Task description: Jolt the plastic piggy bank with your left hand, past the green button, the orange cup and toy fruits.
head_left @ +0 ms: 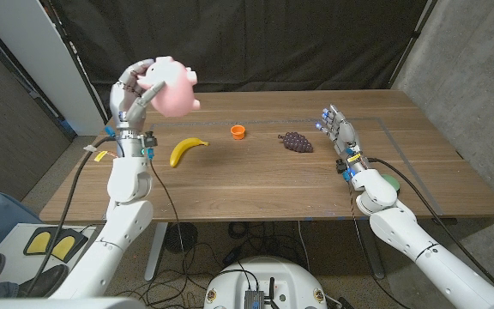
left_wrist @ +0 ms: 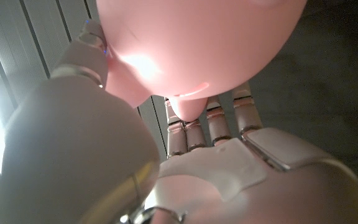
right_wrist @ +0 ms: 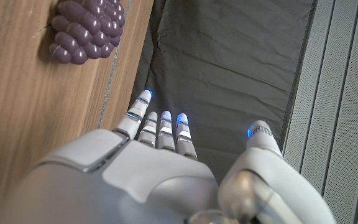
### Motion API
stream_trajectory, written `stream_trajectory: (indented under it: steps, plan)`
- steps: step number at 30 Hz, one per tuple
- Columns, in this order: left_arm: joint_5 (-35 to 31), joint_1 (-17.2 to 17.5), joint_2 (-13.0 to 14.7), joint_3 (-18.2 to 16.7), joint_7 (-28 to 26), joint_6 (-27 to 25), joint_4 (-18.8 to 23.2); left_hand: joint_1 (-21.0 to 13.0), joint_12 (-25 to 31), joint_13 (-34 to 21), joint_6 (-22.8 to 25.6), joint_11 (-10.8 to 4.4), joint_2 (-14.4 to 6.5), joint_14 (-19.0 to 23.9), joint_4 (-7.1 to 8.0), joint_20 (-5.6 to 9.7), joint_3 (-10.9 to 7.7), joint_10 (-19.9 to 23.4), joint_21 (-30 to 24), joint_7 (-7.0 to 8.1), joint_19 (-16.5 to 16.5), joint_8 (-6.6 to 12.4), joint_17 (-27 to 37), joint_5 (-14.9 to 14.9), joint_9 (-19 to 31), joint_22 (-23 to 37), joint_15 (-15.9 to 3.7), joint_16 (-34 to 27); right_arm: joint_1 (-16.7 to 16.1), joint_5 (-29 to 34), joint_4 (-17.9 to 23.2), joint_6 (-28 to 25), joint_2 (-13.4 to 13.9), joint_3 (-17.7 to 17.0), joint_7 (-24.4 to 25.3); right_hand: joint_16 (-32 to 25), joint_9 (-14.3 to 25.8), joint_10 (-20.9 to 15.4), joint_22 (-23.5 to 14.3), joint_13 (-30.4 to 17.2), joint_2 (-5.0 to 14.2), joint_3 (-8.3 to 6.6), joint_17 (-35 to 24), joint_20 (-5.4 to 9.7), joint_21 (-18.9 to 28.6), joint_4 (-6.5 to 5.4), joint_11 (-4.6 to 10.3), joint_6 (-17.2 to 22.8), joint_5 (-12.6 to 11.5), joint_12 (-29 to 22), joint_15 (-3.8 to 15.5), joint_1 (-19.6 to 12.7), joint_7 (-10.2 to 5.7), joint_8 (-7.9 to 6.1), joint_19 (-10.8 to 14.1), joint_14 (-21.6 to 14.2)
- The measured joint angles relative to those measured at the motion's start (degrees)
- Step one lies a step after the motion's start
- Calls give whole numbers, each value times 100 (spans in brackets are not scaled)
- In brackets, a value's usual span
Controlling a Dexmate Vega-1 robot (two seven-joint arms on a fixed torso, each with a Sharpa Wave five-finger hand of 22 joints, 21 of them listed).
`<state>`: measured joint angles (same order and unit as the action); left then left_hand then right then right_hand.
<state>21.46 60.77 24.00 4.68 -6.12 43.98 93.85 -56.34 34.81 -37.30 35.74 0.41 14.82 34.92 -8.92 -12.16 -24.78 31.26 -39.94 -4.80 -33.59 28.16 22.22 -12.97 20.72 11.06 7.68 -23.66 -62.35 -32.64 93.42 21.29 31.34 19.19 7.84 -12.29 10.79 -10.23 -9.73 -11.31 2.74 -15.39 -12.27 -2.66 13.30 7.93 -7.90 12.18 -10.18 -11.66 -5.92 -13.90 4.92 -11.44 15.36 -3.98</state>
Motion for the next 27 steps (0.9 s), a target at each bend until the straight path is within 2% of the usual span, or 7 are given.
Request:
stream_trajectory:
  steps: [8, 12, 13, 16, 17, 23, 27]
  plan:
    - [-1599, -207, 600, 442, -529, -1336, 1032, 0, -5, 0, 50, -10, 0, 9, 0, 11, 0, 11, -58, -11, 10, 0, 0, -18, -27, -2, -8, 39, -103, -5, 83, 19, 19, -57, 54, 0, 0, 0, 0, 0, 0, 0, 0, 0, 0, 0, 0, 0, 0, 0, 0, 0, 0, 0, 0, 0]
    - [-2008, -328, 932, 734, -546, -1713, 1463, 0, -12, 0, 71, -1, 0, 13, 0, 31, 0, 25, -67, 10, 30, 0, -10, -18, -27, -7, -12, 44, -119, -17, 94, 28, 24, -67, 54, 0, 0, 0, 0, 0, 0, 0, 0, 0, 0, 0, 0, 0, 0, 0, 0, 0, 0, 0, 0, 0]
    - [-2527, -387, 1054, 865, -479, -2204, 1614, 0, -16, 0, 71, -5, 0, 13, 0, 31, 0, 31, -67, 10, 30, 0, -14, -18, -27, -15, -12, 44, -131, -23, 96, 33, 28, -75, 50, 0, 0, 0, 0, 0, 1, 0, 0, 0, 0, 0, 0, 0, 0, 0, 0, -1, 0, 0, 0, 0]
    - [-2527, -515, 1303, 1161, -479, -2204, 1884, 0, -29, 0, 70, 0, 1, 21, 0, 31, 0, 39, -71, 10, 30, 0, -18, -18, -27, -16, -21, 84, -131, -41, 96, 42, 28, -75, 30, 0, 0, 0, 0, 0, 30, 0, 0, 0, 0, 0, 0, 0, 0, 0, 0, -30, -1, 0, 0, 0]
    - [-3402, -552, 1370, 1254, -141, -3023, 1949, 0, -30, 0, 70, 0, 1, 21, 0, 31, 0, 39, -91, 10, 30, 0, -18, -18, -27, -19, -21, 88, -136, -44, 96, 44, 29, -81, 24, 0, 0, 0, 0, 0, 30, 0, 0, 0, 0, 0, 0, 0, 0, 0, 0, -30, -1, 0, 0, 0]
    - [-4569, -734, 1725, 1786, 165, -3851, 2260, -1, -35, 0, 81, 0, 1, 21, 0, 63, 0, 39, -110, 20, 61, 0, -19, -16, -40, -29, -21, 89, -138, -64, 96, 47, 34, -86, -9, 0, 0, 0, 0, 0, 30, 0, 0, 0, 0, 0, 0, 0, 0, 0, 0, -30, -1, 0, 0, 0]
    - [-5368, -759, 1843, 1893, 96, -4100, 2298, -1, -50, 0, 125, 0, 1, 21, 0, 63, 0, 39, -113, 19, 61, 0, -22, -15, -56, -27, -21, 89, -141, -71, 92, 48, 36, -87, -26, 0, 0, 0, 0, 0, 30, 0, 0, 0, 0, 0, 0, 0, 0, 0, 0, -30, -1, 0, 0, 0]
